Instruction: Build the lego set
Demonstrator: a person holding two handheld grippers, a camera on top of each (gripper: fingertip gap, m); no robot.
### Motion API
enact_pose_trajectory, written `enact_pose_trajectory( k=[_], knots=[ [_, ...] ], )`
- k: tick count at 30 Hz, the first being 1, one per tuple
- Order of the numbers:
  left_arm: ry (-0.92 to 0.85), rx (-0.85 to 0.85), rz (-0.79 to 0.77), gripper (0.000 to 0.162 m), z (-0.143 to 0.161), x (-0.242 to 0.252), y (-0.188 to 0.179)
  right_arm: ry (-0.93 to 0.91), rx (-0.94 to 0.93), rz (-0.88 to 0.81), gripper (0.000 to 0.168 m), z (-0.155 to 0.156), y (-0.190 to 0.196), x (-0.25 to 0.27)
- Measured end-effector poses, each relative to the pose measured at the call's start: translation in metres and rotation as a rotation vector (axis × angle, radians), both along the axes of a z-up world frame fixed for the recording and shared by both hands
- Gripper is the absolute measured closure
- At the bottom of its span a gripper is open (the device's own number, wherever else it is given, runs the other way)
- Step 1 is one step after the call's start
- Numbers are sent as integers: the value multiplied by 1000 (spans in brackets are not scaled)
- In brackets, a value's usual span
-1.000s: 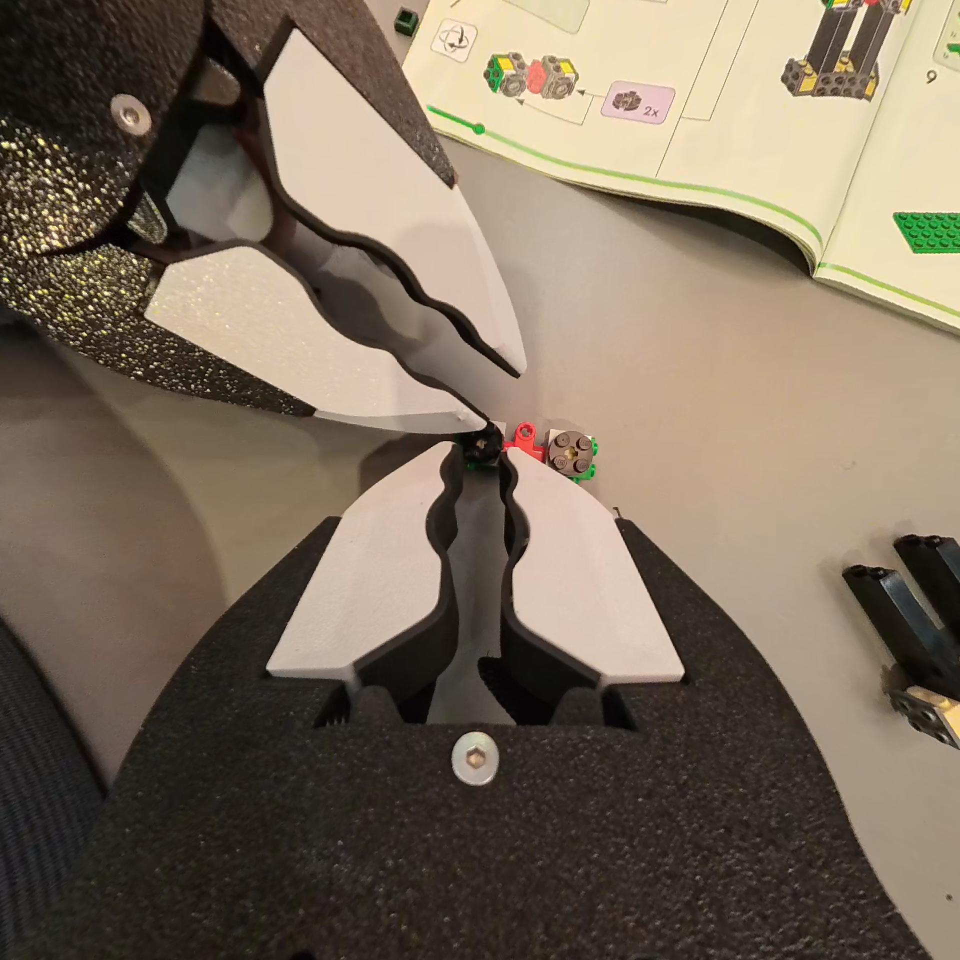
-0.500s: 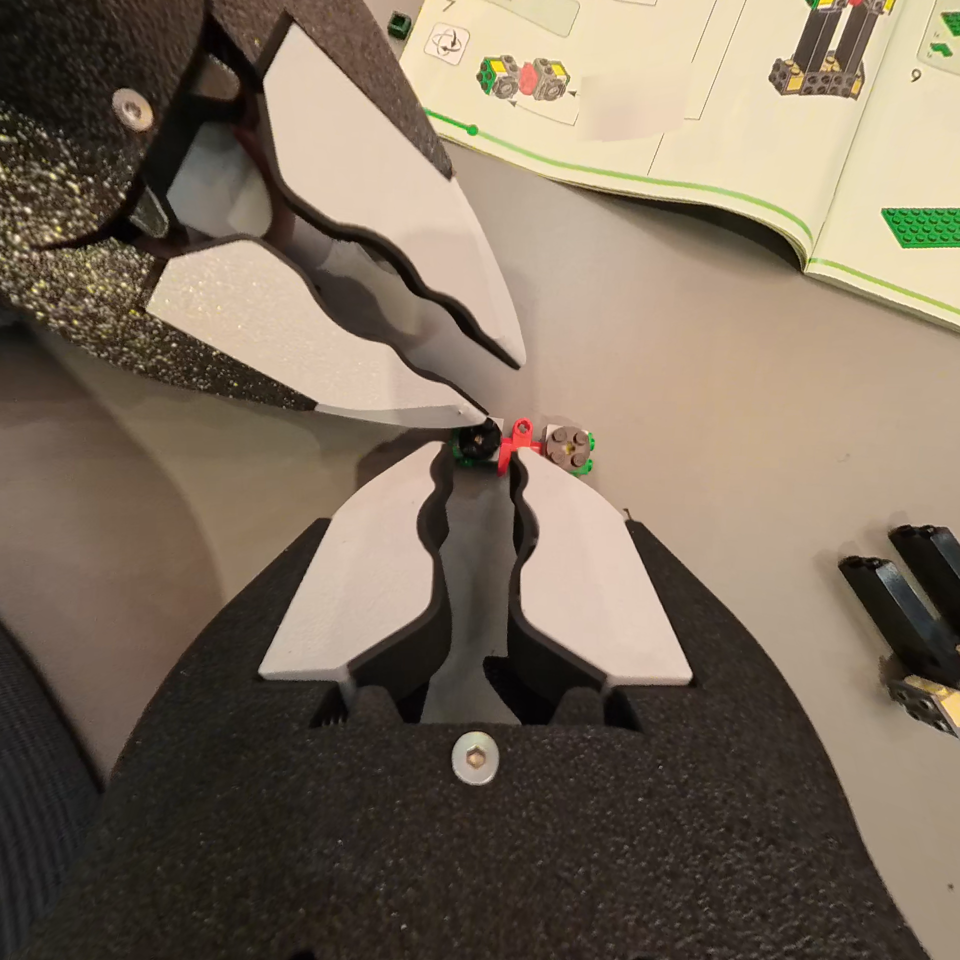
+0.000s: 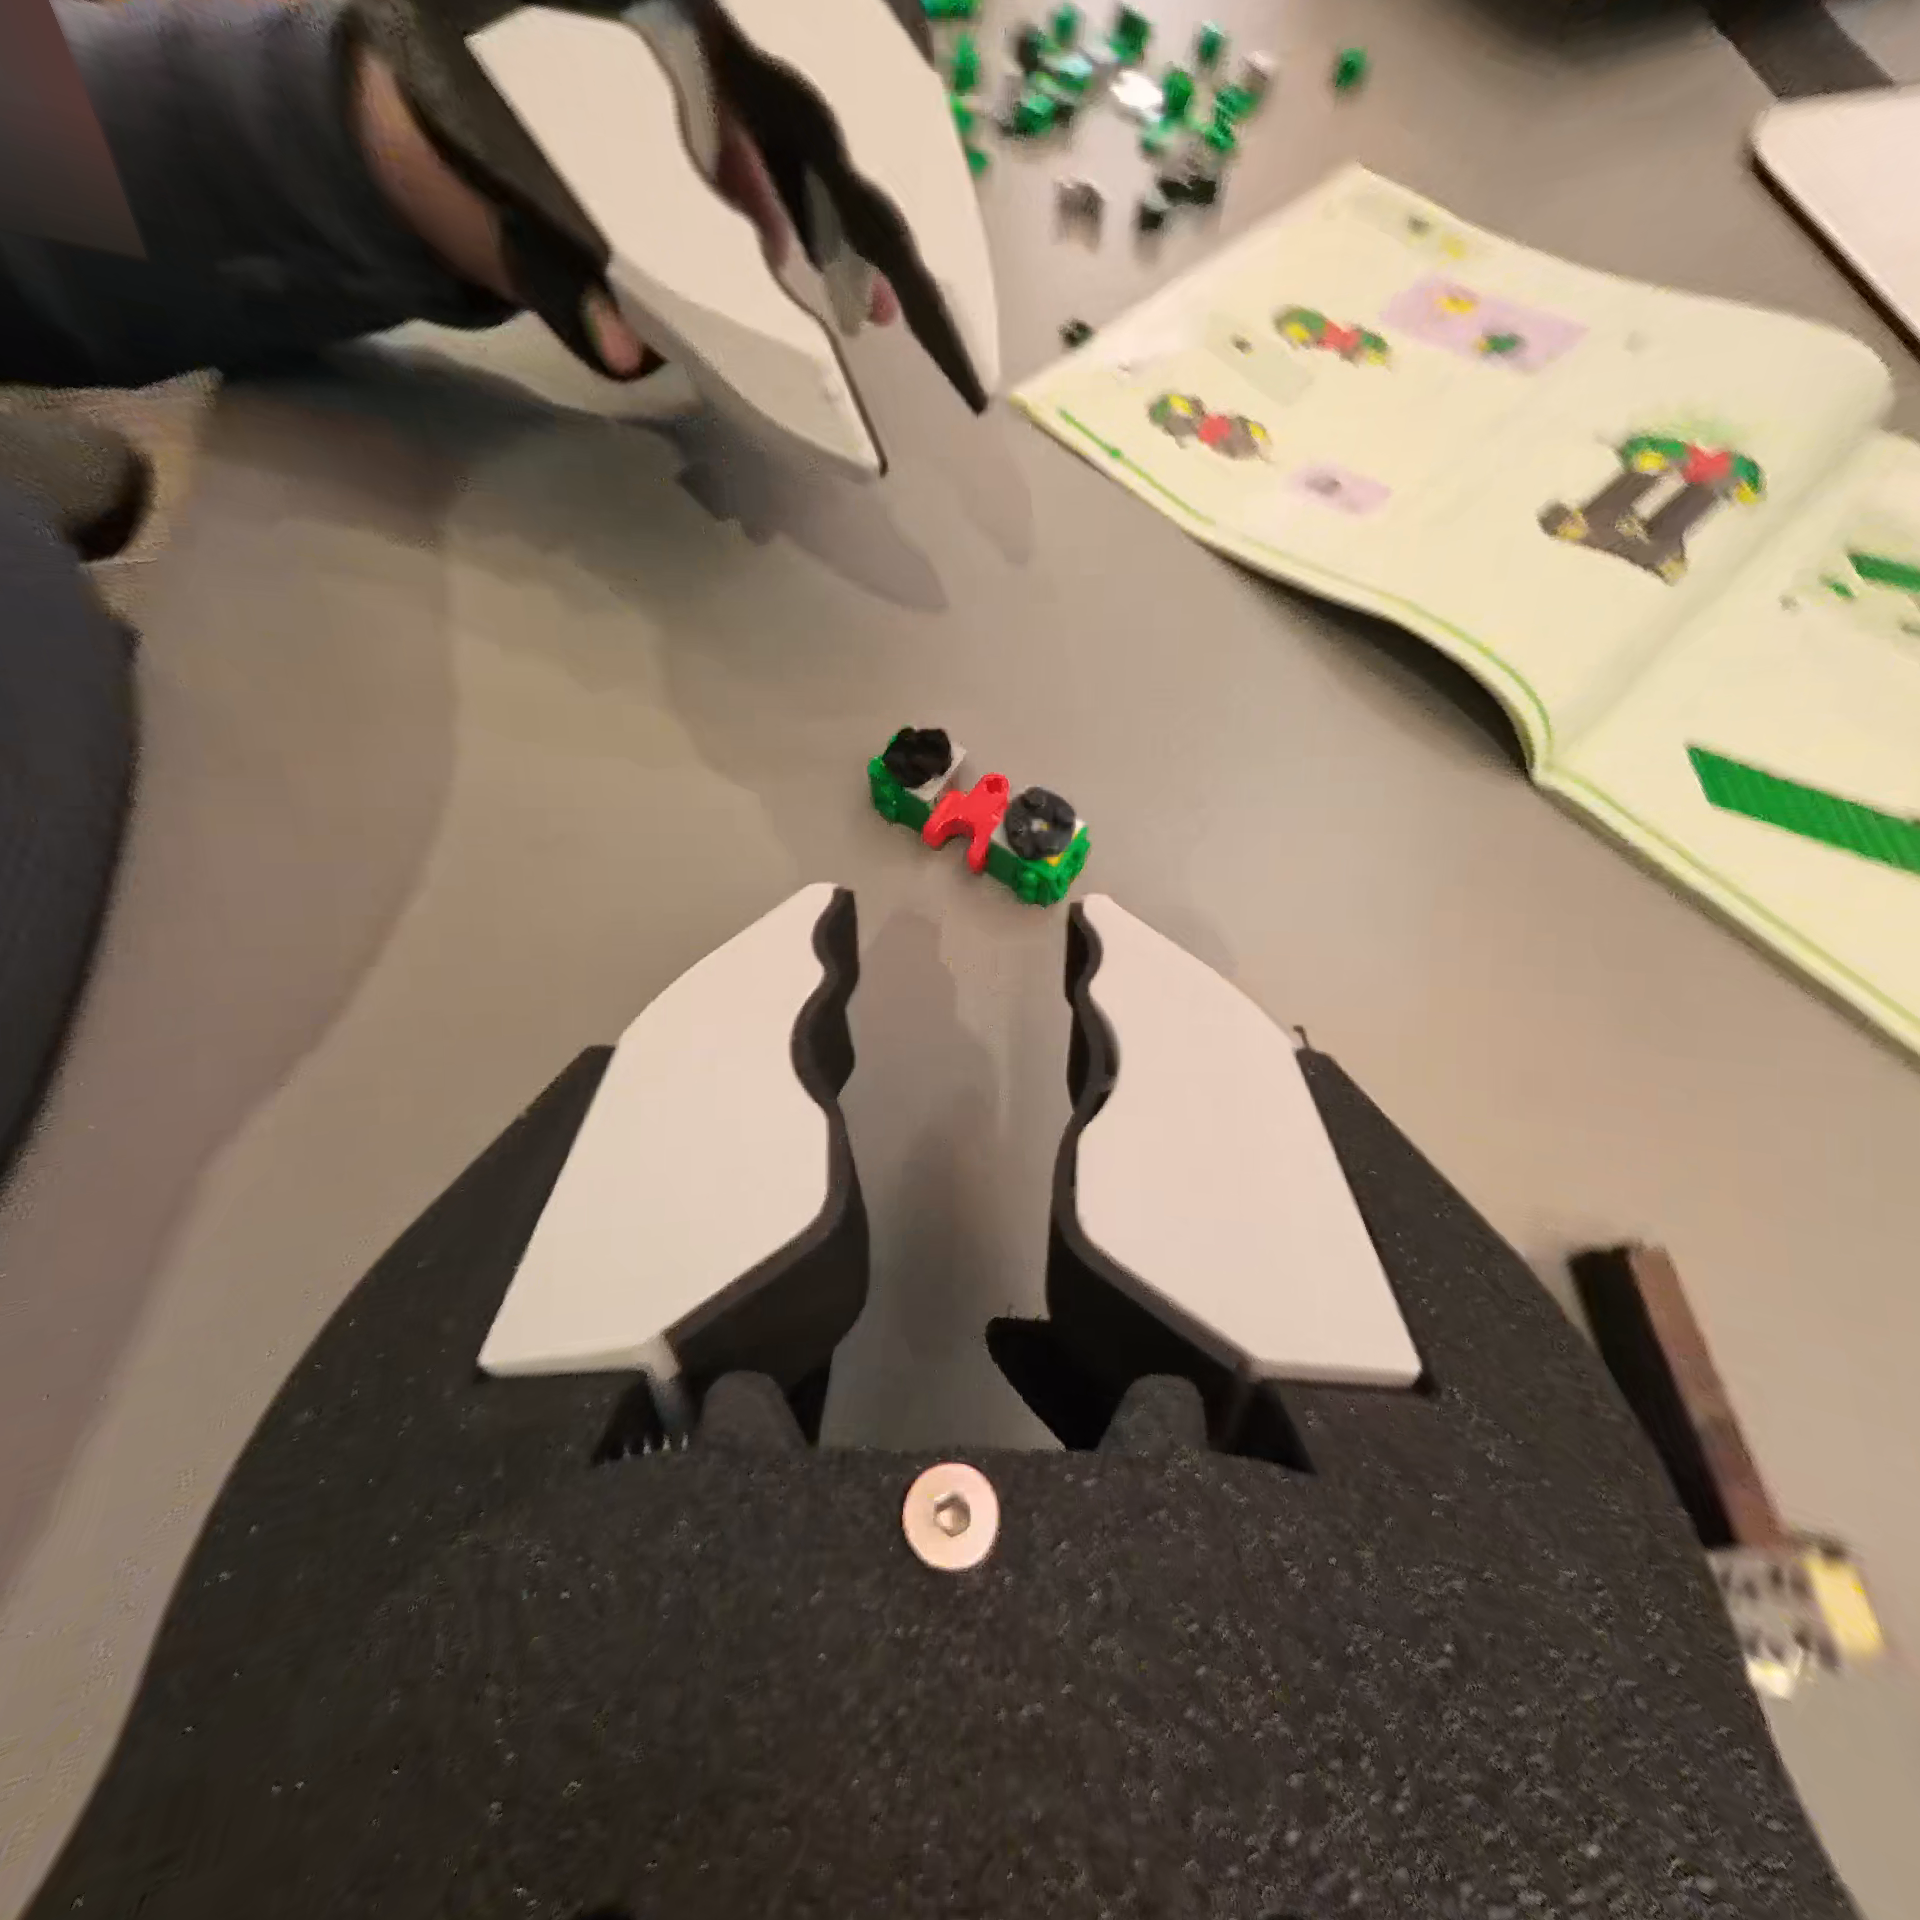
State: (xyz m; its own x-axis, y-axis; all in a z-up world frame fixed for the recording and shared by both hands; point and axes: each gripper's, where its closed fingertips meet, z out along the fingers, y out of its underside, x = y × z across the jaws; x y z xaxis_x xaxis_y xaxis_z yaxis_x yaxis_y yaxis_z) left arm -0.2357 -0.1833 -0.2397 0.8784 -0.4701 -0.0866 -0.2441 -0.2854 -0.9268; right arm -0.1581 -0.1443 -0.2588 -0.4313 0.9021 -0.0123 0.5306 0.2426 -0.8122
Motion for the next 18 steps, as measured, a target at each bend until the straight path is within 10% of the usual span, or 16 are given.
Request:
enact_pose_trajectory(
  k=[18],
  knots=[
    [120, -299, 107, 110, -49, 32, 3, -85, -44, 725, 118, -29, -2, -27]
  ],
)
